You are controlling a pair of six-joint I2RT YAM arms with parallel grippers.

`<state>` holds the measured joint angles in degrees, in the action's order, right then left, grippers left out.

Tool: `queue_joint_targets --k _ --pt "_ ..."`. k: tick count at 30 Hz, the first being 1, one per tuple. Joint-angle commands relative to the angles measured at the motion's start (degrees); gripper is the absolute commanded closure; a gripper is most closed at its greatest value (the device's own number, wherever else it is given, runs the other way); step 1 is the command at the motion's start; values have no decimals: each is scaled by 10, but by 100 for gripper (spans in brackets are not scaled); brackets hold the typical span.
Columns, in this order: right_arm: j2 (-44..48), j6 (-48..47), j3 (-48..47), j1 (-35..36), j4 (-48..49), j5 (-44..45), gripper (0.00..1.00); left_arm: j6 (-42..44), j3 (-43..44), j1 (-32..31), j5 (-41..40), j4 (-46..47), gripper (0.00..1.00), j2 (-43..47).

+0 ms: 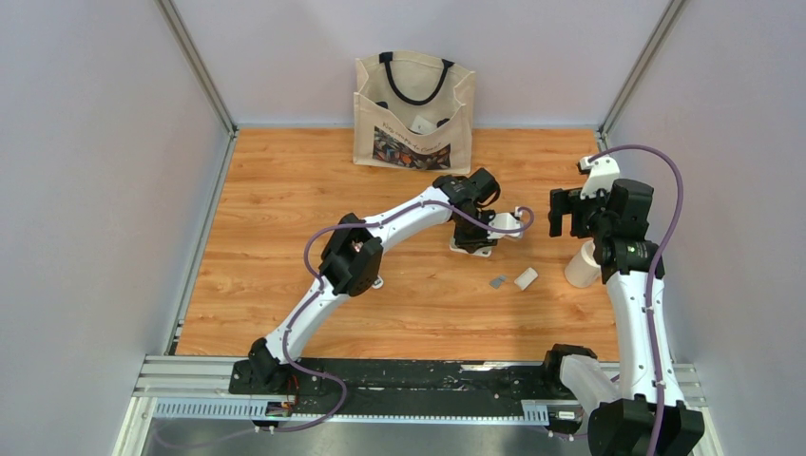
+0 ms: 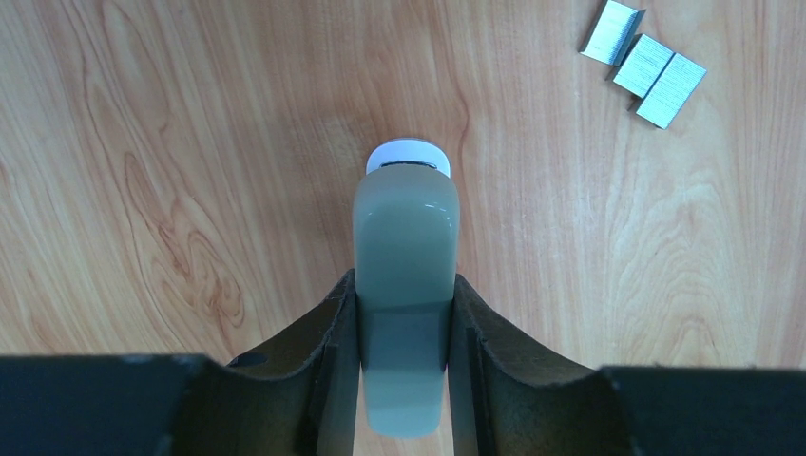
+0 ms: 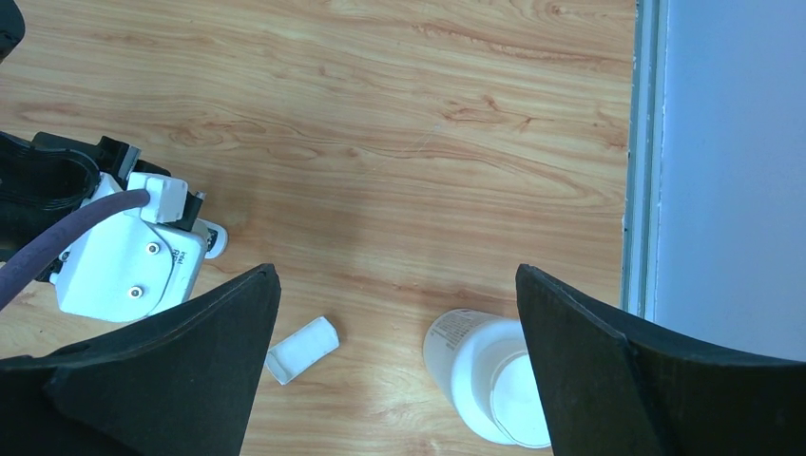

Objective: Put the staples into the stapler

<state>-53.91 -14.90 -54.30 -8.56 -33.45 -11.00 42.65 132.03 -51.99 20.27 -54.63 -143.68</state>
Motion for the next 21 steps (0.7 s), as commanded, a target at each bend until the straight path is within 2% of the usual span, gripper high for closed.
queue_joint_targets --k 1,7,14,18,21 --pt "12 -9 4 -2 24 -22 0 -23 -12 0 12 15 99 56" --pt "57 -33 20 -1 27 -103 0 -66 -80 22 41 9 100 186" --pt "142 -91 46 8 7 -304 0 -100 -242 33 69 13 100 381" --pt "155 -105 61 57 26 -434 0 -108 -337 35 98 22 100 479" --pt "120 -91 38 113 44 -466 0 -100 -363 34 122 7 100 531"
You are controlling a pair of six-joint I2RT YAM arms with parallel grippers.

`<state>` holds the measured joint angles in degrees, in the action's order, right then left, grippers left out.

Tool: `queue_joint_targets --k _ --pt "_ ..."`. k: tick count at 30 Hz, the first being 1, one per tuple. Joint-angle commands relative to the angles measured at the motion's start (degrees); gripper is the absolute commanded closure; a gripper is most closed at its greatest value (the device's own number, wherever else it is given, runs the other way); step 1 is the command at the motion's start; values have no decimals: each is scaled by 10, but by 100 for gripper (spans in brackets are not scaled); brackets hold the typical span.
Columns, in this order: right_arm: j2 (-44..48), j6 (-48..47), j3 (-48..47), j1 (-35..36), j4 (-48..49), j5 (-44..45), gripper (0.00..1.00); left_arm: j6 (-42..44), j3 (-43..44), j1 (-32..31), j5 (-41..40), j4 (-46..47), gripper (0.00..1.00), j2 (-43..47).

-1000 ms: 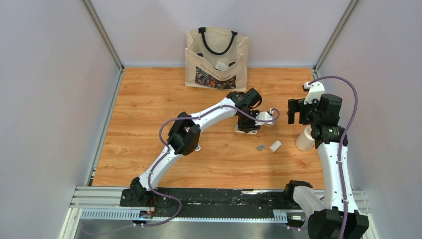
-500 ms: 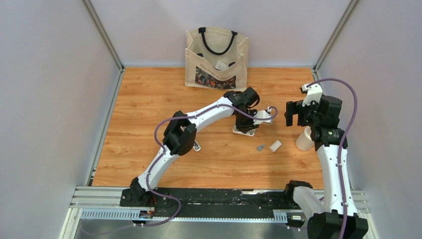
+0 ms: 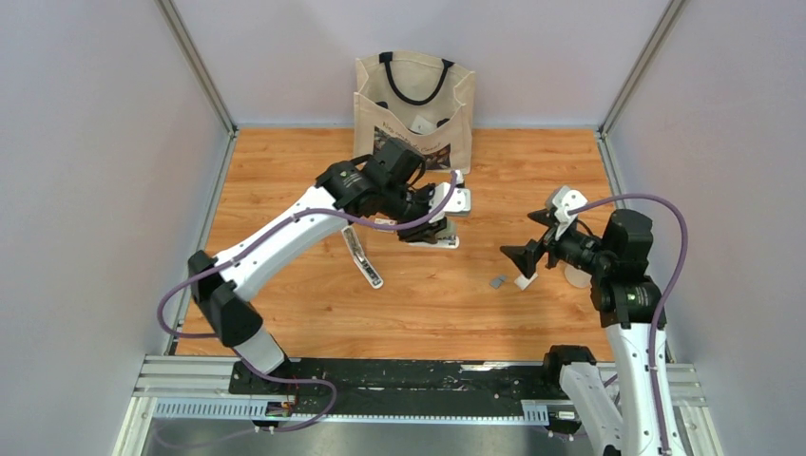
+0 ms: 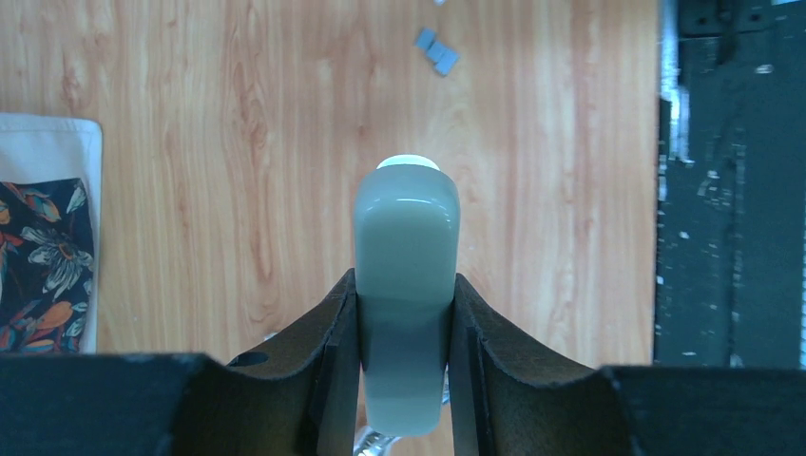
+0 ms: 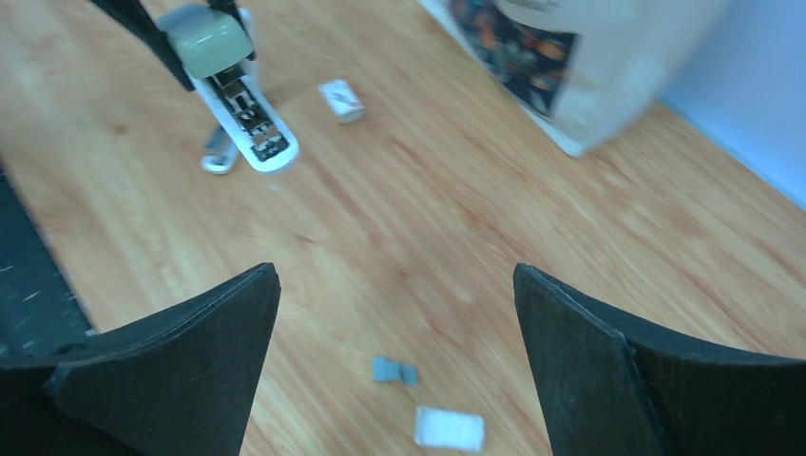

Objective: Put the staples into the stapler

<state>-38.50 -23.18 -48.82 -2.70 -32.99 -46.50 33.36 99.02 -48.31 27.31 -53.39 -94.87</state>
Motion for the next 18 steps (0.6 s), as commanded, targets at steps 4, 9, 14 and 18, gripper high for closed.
queue_joint_targets --k 4,9,14,18 --pt "-68 21 -40 131 104 -110 0 -9 -47 -3 77 -20 100 84" --pt "-109 24 -43 242 139 -77 1 -14 -73 -3 89 -11 100 115" --pt "-155 1 -33 311 166 -32 2 -2 -80 -3 106 -22 100 124" --pt "-193 -3 -37 340 179 -17 6 -6 -81 0 117 -19 100 126"
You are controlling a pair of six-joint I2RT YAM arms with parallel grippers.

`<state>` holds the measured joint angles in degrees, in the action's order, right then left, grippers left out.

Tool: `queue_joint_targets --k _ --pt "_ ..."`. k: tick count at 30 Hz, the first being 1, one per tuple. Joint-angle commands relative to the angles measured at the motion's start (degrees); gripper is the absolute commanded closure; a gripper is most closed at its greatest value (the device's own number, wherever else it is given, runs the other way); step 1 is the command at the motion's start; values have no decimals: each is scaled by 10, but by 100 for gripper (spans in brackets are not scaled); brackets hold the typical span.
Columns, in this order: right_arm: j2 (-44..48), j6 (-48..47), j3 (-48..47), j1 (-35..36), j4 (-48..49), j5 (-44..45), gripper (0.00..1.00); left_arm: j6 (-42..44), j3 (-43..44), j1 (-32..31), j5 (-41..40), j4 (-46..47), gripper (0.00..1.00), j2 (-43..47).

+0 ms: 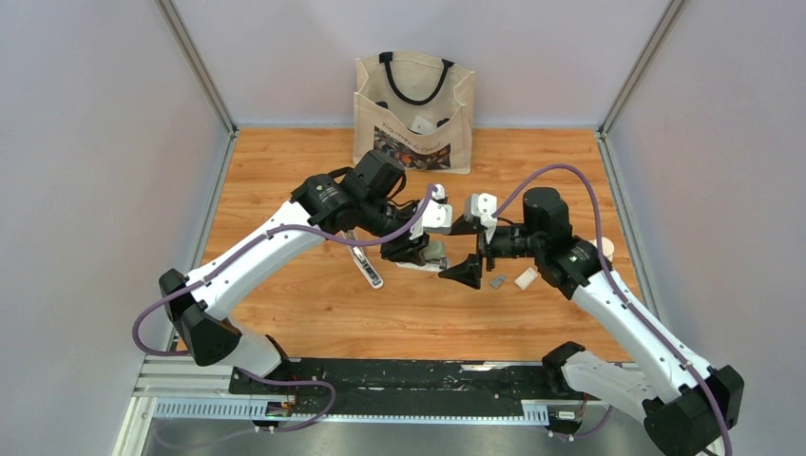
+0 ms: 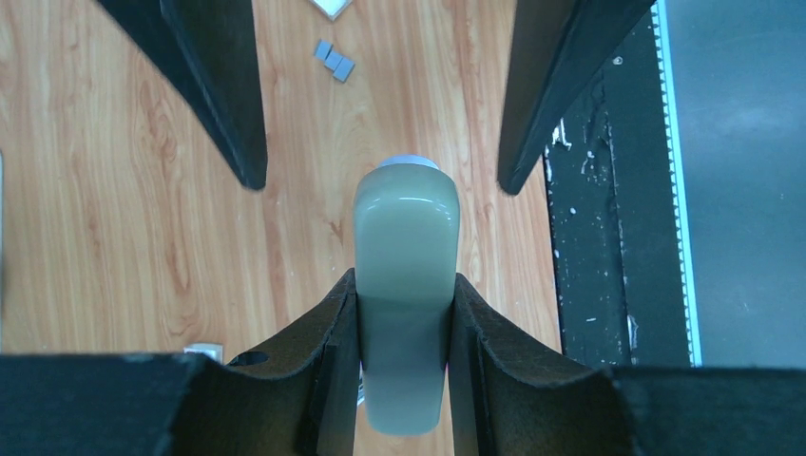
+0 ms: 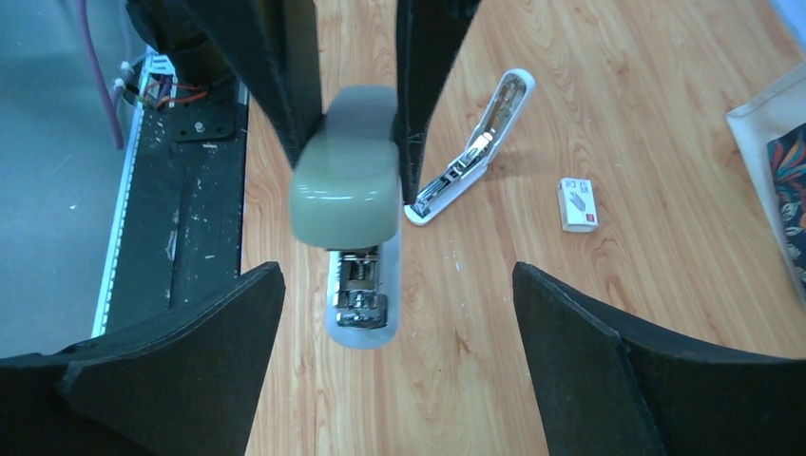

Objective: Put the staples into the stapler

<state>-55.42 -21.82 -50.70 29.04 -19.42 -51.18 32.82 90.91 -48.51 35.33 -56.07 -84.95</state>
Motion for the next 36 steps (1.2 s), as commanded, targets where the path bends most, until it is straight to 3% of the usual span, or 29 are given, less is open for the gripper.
queue_joint_targets --k 1,10,21,29,33,36 --pt "-31 -22 -16 29 45 38 7 -2 0 3 41 9 100 29" --pt "-62 -15 -4 72 75 68 14 -21 -8 12 67 24 100 37" --pt "-73 -7 6 84 87 70 35 -46 -23 35 77 51 100 41" --pt "-65 -7 17 85 94 66 64 -77 -25 55 98 75 100 36" --pt "-60 -9 24 84 94 63 69 -101 -28 75 112 95 100 36" --pt "-55 -9 26 85 95 64 77 -123 -35 92 123 119 100 41"
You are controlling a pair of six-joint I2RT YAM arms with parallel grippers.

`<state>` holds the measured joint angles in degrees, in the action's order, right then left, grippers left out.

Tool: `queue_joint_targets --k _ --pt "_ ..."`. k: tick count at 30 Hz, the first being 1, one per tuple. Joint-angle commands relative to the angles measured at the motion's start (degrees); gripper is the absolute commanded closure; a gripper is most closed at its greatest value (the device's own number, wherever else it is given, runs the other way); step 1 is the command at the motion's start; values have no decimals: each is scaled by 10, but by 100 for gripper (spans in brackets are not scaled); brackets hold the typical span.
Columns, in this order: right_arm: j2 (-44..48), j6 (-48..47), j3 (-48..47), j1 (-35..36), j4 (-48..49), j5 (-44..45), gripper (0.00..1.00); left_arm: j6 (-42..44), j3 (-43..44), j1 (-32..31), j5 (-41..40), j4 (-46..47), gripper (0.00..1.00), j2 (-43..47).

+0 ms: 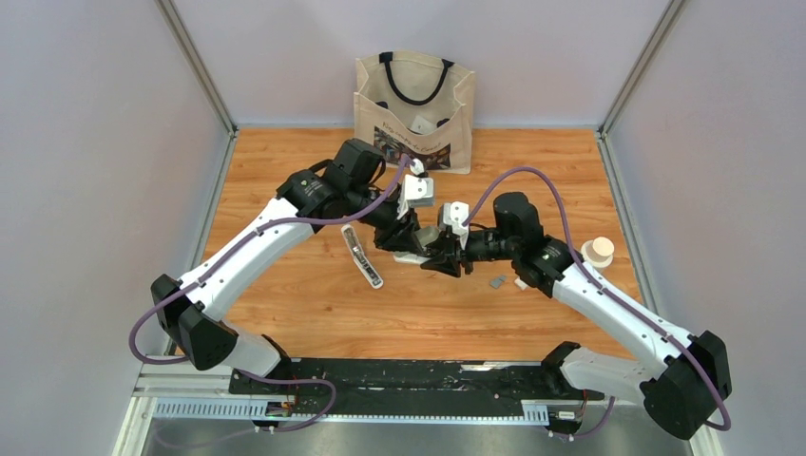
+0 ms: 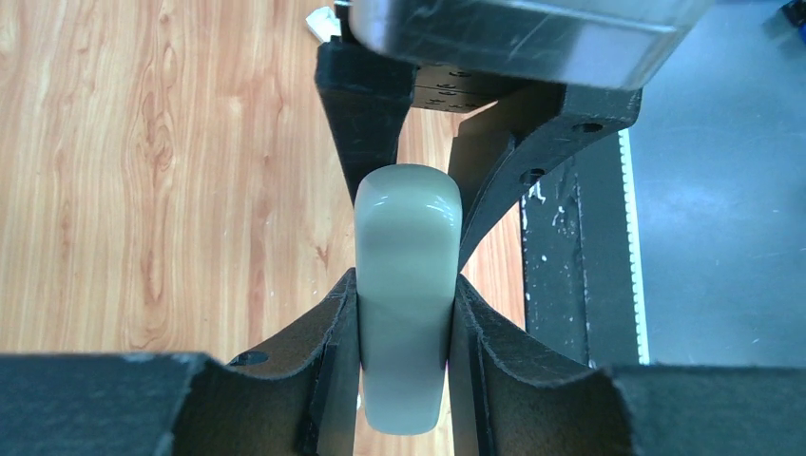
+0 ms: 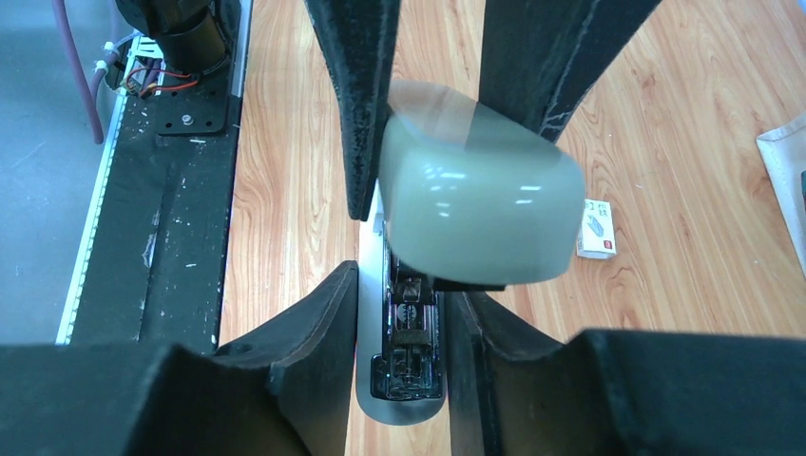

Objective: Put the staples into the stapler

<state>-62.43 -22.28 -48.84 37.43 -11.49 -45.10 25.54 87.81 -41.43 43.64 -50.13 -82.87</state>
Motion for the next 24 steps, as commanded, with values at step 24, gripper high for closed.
queue_joint_targets --k 24 --pt "52 150 24 -64 107 21 100 -247 -128 167 127 323 100 152"
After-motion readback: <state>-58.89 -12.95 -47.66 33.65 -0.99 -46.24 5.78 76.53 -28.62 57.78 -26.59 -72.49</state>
